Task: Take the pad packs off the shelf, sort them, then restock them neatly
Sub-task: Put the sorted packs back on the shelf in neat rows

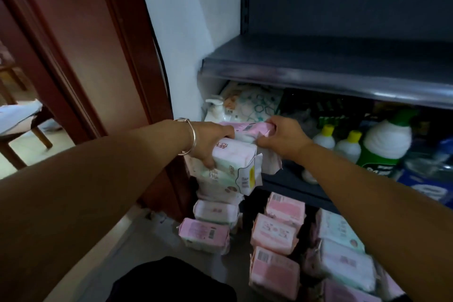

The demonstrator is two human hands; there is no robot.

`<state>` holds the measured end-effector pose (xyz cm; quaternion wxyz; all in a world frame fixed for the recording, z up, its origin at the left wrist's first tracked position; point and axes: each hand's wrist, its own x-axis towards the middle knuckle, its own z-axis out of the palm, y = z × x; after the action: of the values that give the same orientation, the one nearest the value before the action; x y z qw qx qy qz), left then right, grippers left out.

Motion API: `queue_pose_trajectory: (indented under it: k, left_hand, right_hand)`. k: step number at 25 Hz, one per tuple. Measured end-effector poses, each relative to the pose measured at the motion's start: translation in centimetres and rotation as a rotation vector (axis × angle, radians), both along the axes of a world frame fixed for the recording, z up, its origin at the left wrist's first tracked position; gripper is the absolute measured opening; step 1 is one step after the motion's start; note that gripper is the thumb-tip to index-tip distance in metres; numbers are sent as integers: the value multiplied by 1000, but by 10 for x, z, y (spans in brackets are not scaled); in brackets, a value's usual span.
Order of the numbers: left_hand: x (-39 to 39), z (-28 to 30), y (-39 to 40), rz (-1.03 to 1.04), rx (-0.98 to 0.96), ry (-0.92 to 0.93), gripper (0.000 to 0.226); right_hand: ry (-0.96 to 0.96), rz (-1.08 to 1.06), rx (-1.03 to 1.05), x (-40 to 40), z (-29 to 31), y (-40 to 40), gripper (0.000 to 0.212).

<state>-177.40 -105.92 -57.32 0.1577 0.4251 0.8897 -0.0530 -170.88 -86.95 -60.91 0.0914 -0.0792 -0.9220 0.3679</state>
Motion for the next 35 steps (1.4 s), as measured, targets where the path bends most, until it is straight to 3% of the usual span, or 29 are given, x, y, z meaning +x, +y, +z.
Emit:
queue_pose_trajectory:
  k: [4,8,14,23,35]
  left_hand:
    - [15,65,17,-10,69,64,66]
    - [23,117,36,-29,136,134,63]
    - [-13,162,60,-33,238,152,61]
    - [-91,184,87,-21,347,160,60]
    - [-176,179,135,-101,410,407,63]
  right_hand:
    - [98,-39,7,20,64,22,24]
    - [197,-83,22,34,119,43,32]
    - [288,-140,-59,7,167,70,33]
    - [347,-241,-209,-52,189,117,29]
    - [407,-347,-170,-118,199,154,32]
